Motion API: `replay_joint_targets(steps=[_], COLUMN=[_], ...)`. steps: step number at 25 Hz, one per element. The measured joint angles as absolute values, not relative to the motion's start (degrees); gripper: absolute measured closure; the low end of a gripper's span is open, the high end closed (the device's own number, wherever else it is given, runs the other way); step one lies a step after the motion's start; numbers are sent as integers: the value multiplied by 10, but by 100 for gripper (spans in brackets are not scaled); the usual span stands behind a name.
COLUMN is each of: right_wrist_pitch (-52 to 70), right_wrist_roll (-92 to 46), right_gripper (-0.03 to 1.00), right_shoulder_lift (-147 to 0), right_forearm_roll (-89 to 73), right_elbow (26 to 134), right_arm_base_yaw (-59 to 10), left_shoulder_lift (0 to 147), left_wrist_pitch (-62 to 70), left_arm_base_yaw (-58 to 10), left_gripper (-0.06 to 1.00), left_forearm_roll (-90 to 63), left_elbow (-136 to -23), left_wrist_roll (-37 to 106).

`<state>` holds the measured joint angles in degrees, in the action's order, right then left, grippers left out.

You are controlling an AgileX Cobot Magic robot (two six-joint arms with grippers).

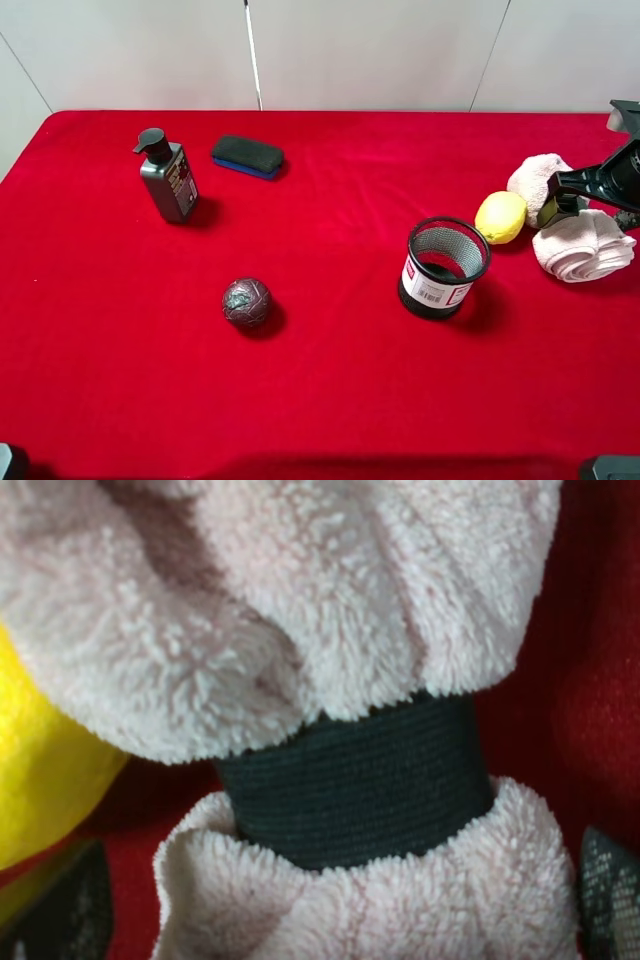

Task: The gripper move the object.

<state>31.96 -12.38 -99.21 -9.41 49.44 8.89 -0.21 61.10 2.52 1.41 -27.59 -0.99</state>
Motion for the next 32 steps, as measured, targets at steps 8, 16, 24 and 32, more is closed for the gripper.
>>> replay_joint_targets(steps=[8, 16, 24, 32], right_wrist_pitch=[321, 330, 373, 434], right_wrist_roll=[-124, -124, -124, -124], right_gripper=[27, 27, 27, 27], right_shoulder_lift=[-990, -940, -866, -765], right_forearm_roll=[-94, -92, -87, -90], right_elbow=[494, 494, 494, 494], right_arm_base_yaw=[89, 89, 89, 89], left_shoulder_lift=[-2, -2, -2, -2], left_wrist_pitch=[611, 611, 611, 611], left_arm_base_yaw=[25, 25, 25, 25], left_gripper=[3, 3, 3, 4], left_forearm_roll=[14, 14, 14, 14], left_elbow=[-276, -276, -276, -276], left_wrist_roll=[-10, -10, -10, -10])
